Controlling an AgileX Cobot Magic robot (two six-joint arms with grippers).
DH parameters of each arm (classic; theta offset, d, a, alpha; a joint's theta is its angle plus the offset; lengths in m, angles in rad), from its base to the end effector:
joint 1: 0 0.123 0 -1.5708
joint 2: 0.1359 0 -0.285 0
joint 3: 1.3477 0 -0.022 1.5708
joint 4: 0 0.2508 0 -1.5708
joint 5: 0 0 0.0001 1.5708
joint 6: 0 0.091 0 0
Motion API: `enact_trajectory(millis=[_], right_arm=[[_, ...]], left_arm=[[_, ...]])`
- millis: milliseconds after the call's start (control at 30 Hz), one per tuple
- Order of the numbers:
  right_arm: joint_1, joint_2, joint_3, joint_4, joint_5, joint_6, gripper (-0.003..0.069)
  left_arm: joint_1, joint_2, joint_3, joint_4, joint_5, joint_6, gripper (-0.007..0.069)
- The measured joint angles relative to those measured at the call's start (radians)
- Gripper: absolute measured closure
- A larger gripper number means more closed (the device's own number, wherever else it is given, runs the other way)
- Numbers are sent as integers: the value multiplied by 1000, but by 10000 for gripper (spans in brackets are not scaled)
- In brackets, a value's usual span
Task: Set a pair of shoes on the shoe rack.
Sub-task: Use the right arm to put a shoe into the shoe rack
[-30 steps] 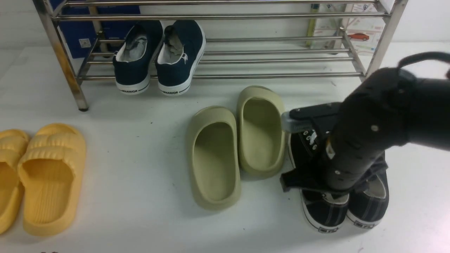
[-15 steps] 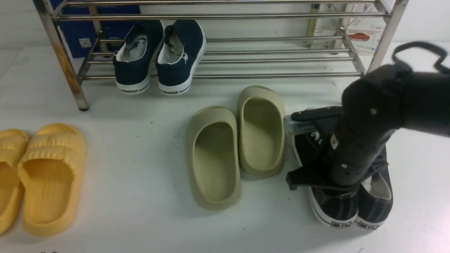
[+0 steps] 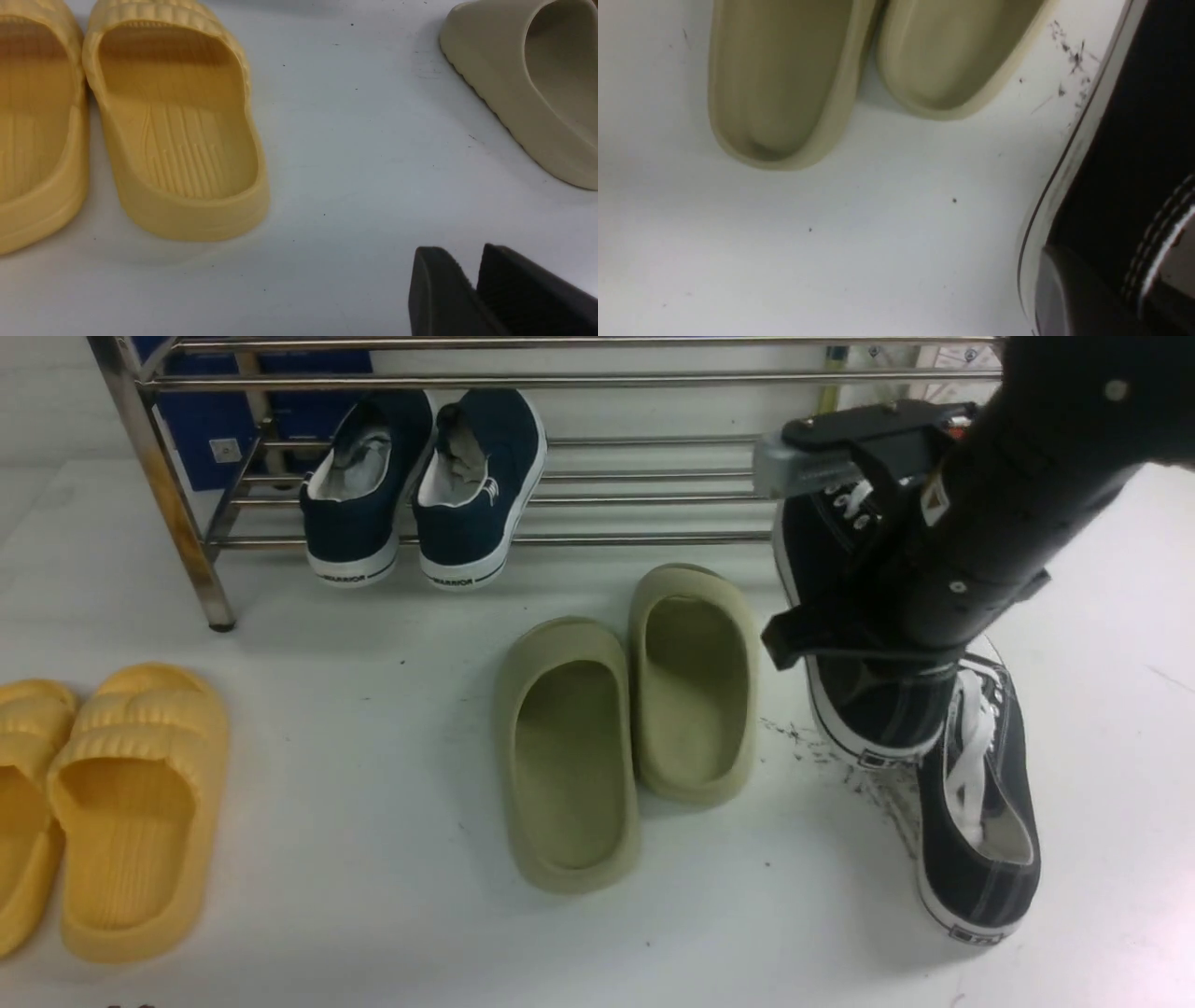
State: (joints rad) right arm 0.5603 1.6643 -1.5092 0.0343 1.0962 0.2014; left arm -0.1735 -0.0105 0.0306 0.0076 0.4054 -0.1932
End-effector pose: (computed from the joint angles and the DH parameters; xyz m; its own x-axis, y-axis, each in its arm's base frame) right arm 0.2971 0.1896 0.3219 -0.8763 -0.2956 -0.3805 -0.3612 0.9257 0.1126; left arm 0.0511 -0.0087 0.1671 -0.3527 -0.1262 -0.9272 0.1064 0.9790 -0.1737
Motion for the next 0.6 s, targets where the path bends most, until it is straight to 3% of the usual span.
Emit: enact_trajectory(millis=[600], right_arm=[[-23, 319, -307, 7, 40, -35, 637]], left_arm=[[0, 0, 0, 0, 0, 0, 459]])
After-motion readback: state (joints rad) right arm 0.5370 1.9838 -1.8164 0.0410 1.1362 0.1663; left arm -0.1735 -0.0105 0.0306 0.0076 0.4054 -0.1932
